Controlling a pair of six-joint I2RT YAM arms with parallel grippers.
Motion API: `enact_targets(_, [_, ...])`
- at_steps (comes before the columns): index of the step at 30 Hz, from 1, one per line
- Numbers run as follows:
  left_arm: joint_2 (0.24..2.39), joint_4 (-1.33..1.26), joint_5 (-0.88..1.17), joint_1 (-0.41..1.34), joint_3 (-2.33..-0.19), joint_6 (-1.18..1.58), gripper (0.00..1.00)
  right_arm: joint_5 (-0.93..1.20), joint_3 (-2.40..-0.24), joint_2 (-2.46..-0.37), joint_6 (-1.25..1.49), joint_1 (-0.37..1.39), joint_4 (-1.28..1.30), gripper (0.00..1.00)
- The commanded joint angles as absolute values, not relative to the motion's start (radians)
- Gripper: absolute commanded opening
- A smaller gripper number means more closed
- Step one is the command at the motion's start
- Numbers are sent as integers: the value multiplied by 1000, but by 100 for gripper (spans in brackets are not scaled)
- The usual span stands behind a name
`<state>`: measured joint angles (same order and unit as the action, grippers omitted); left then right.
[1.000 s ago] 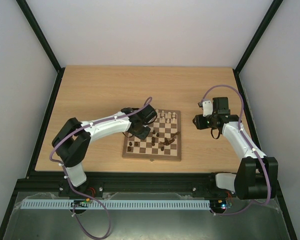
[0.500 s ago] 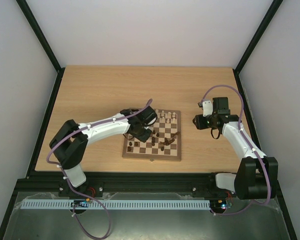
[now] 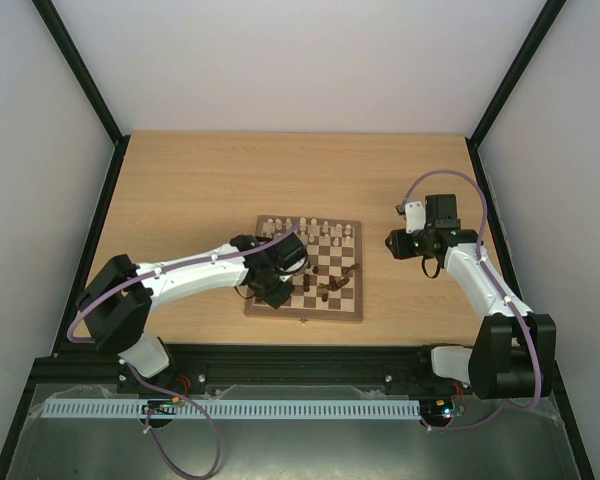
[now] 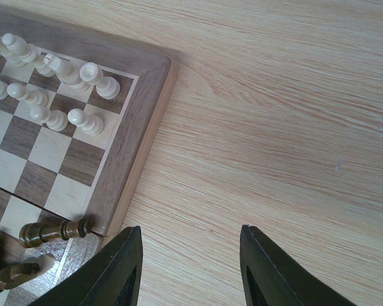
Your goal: Set up the chess pieces on the board
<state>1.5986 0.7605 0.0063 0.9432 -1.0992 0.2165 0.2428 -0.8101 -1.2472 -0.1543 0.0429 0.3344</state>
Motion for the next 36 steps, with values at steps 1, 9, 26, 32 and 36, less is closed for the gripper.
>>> enact_targets(1, [1566,797,30,969,-1071,224,10,259,-811,-1247,-168,41,375,43])
enact_targets(9, [1583,741,37,1010,-1086,242,12,259,-811,-1244,-168,40,376,43])
enact_targets(26, [1584,748,-31,1020,-1116,266,25,264,-810,-1241,-170,41,378,43])
enact_targets(32, [1471,830,-42,986,-1241,180,35,270,-810,-1241,-171,40,379,43])
enact_targets(36, [1383,802,-117,903,-1284,157,45,271,-811,-1241,-172,41,381,43])
